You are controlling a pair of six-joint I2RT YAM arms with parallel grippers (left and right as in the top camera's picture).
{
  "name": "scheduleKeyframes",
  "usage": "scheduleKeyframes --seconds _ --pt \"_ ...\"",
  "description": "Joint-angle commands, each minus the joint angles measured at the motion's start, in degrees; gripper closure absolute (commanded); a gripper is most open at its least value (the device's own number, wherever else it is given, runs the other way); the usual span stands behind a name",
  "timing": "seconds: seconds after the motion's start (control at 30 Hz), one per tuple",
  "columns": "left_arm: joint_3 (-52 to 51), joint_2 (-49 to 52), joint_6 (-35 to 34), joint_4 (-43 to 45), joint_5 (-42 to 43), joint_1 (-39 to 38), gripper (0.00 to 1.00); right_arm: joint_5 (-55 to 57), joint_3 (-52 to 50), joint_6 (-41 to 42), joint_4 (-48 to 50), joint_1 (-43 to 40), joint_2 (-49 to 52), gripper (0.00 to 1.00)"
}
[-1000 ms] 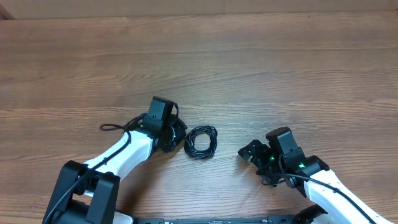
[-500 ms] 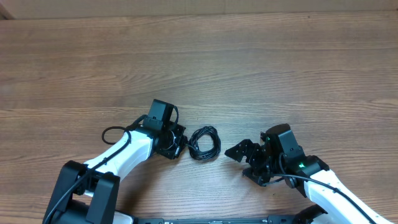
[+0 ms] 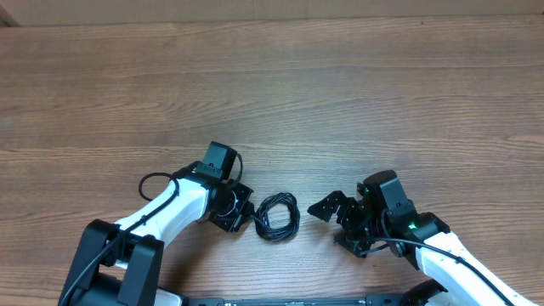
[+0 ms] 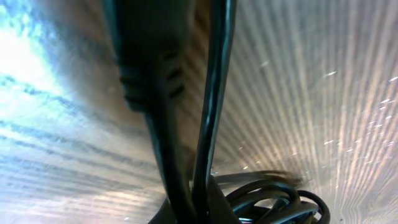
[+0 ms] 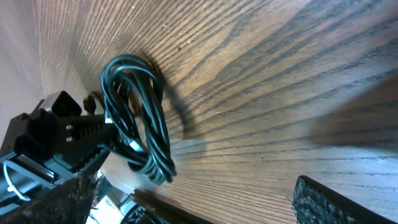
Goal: Untangle cables
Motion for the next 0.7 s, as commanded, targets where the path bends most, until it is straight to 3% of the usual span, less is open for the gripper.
scheduleKeyframes --seconds 0.0,0.17,0.27,0.47,0.67 --pt "0.61 0.17 1.11 -0.33 4.31 -0.39 0.95 1.25 0.57 -0.26 -0.37 -0.09 -0.31 0.00" --pt "0.61 0.17 0.07 -0.35 4.76 -0.39 0.96 2.08 0.55 -0.26 -2.43 -0.09 -0.31 0.00" --pt "0.61 0.17 -4.63 -1.05 5.64 -0.39 0.96 2.10 0.55 -0.31 -3.41 -0.09 -0.31 0.00" --pt "0.61 0.17 -8.72 -0.85 4.33 -0.37 0.96 2.03 0.55 -6.29 -3.87 -0.09 -0.31 0.00" --pt "0.61 0.17 -4.68 -0.92 0.02 -0.33 0.96 -0.42 0.55 -4.68 0.50 -0.09 -0.31 0.14"
